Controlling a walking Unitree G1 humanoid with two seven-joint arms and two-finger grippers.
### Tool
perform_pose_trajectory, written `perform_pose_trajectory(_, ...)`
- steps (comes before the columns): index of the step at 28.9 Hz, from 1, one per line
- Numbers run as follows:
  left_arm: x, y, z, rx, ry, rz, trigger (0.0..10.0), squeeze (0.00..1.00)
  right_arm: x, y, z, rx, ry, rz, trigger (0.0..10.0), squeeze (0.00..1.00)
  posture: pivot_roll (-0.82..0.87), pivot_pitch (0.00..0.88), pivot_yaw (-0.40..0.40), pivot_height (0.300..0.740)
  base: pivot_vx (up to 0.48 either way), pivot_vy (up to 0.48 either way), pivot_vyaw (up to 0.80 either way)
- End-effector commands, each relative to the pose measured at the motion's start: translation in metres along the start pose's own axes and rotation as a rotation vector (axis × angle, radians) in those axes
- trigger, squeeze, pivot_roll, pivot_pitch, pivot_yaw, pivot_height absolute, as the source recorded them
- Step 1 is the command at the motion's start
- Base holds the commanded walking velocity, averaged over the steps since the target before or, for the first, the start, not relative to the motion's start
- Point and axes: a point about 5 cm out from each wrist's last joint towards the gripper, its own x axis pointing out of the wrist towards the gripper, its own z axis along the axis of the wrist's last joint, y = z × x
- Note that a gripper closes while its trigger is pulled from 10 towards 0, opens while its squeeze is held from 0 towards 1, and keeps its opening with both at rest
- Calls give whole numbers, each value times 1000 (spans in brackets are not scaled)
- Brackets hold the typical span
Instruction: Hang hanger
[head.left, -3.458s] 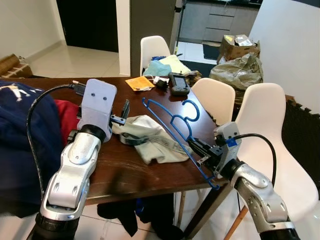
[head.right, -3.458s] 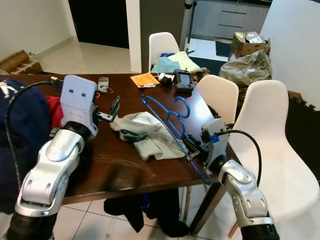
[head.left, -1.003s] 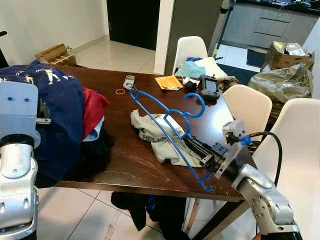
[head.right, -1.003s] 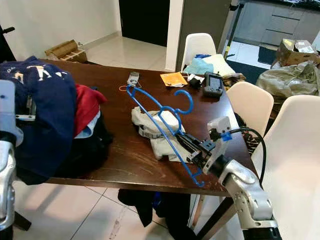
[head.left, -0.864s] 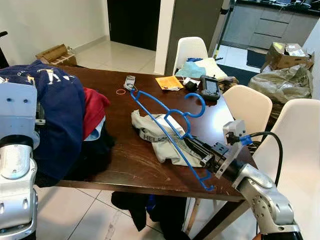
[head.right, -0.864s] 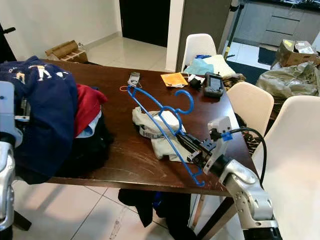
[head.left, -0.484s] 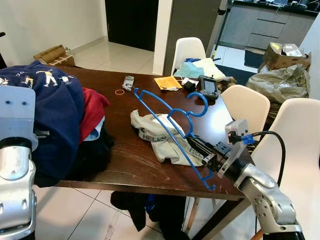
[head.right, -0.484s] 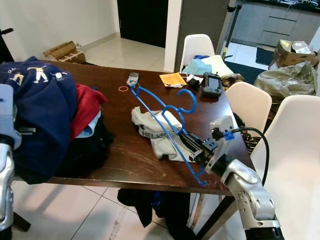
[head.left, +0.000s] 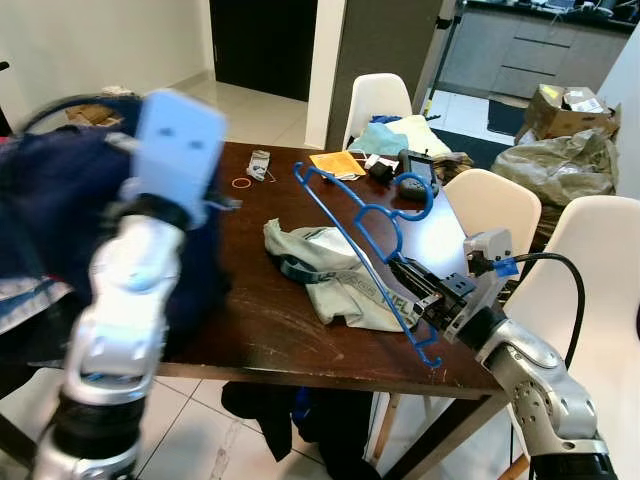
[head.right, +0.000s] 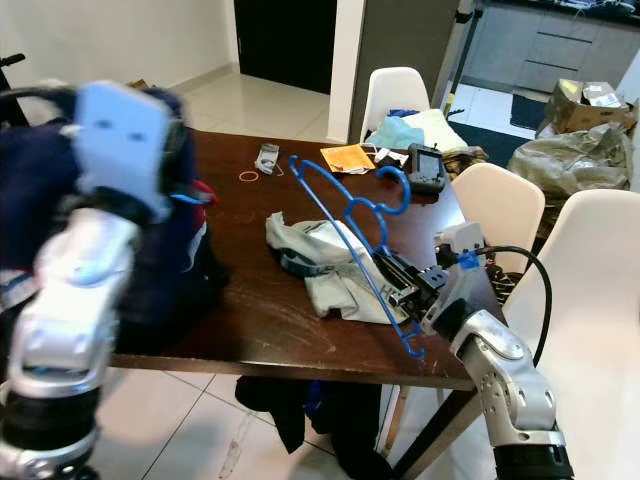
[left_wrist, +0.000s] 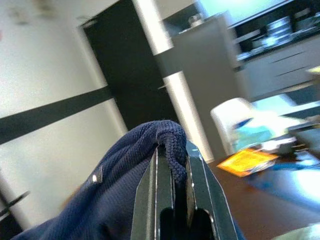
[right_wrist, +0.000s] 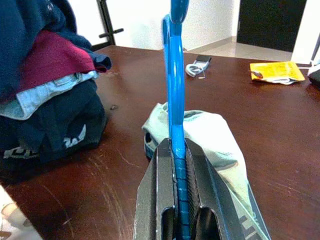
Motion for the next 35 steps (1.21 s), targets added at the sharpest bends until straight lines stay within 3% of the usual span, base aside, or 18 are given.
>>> perform_pose_trajectory(1,6,-17,5,-1,-45,-65,0,0,0,-3,3,-9,-15,-20,10000,0,85,0,-66,740,0,0,0)
perform_pose_trajectory(7,5,-44,-10,16,-18,-183,0,0,-5,-7,4,-24,-21,-60,10000,0,58,0,-51,740,0,0,0)
perform_pose_trajectory(20,8,-50,-26,52,-6,-224,0,0,-9,-11,3,-34,-18,-110,10000,0,49,1,-48,740,0,0,0)
perform_pose_trajectory(21,9,-51,-34,100,22,-259,10000,0,-10,-11,3,-37,-16,-119,10000,0,38,10,-42,740,0,0,0)
perform_pose_trajectory(22,9,-51,-40,135,45,-285,10000,0,-11,-12,3,-39,-15,-124,10000,0,38,10,-42,740,0,0,0)
perform_pose_trajectory(23,9,-46,-46,155,77,-288,10000,1000,-12,-12,3,-41,-12,-128,10000,0,36,11,-40,740,0,0,0)
perform_pose_trajectory(25,9,-42,-49,164,97,-286,10000,1000,-13,-13,3,-41,-10,-130,10000,0,37,13,-40,740,0,0,0)
perform_pose_trajectory(29,8,1,-60,232,210,-180,10000,1000,-14,-12,2,-39,-5,-126,10000,0,37,15,-41,740,0,0,0)
perform_pose_trajectory(30,8,1,-60,232,210,-180,10000,1000,-14,-12,2,-39,-5,-126,10000,0,37,15,-41,740,0,0,0)
perform_pose_trajectory(32,5,21,-62,263,271,-104,10000,1000,-14,-12,2,-38,-5,-122,10000,0,47,18,-42,740,0,0,0)
perform_pose_trajectory(35,-4,32,-52,246,296,-32,10000,1000,-13,-12,2,-37,-3,-116,10000,0,60,22,-43,740,0,0,0)
